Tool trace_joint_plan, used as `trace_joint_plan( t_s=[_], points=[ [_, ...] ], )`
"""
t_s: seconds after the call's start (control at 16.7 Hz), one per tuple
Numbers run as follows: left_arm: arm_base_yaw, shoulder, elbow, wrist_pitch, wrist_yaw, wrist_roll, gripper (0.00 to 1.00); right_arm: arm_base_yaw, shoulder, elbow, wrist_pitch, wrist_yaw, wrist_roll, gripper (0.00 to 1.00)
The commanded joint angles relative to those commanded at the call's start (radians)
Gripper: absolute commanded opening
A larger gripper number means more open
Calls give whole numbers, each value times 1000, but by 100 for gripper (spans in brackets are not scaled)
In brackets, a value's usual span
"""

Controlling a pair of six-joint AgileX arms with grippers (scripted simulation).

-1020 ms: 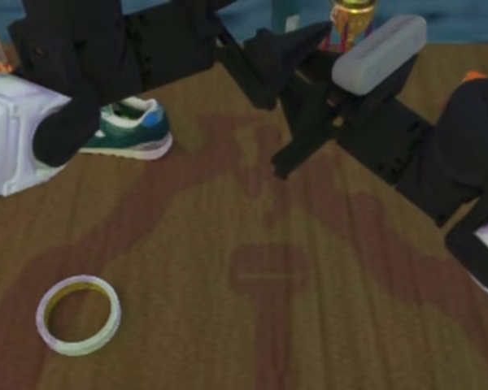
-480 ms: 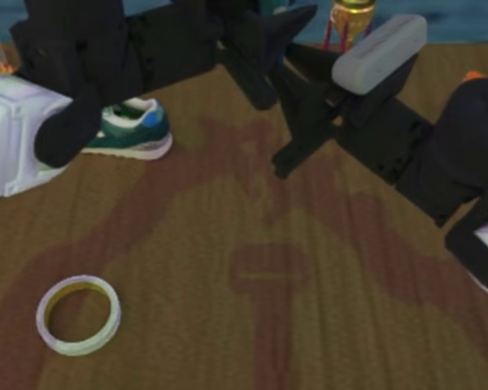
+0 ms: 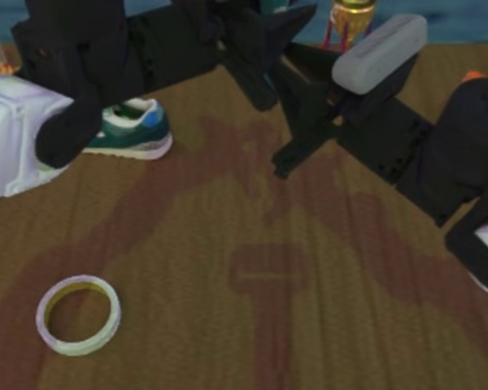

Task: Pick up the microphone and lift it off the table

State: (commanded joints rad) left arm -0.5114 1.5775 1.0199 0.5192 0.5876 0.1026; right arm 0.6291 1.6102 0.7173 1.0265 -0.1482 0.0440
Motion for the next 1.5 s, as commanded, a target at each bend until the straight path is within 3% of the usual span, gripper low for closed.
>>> trace_joint_plan(
  t_s=[0.06,0.84,1.5],
  points=[
    [0,0,0,0,0,0,0,0,0,0,0,0,0,0],
    [0,0,0,0,0,0,0,0,0,0,0,0,0,98],
    [11,-10,-1,-2,7,4,0,-5,-12,-20,-1,-1,-3,100]
  ],
)
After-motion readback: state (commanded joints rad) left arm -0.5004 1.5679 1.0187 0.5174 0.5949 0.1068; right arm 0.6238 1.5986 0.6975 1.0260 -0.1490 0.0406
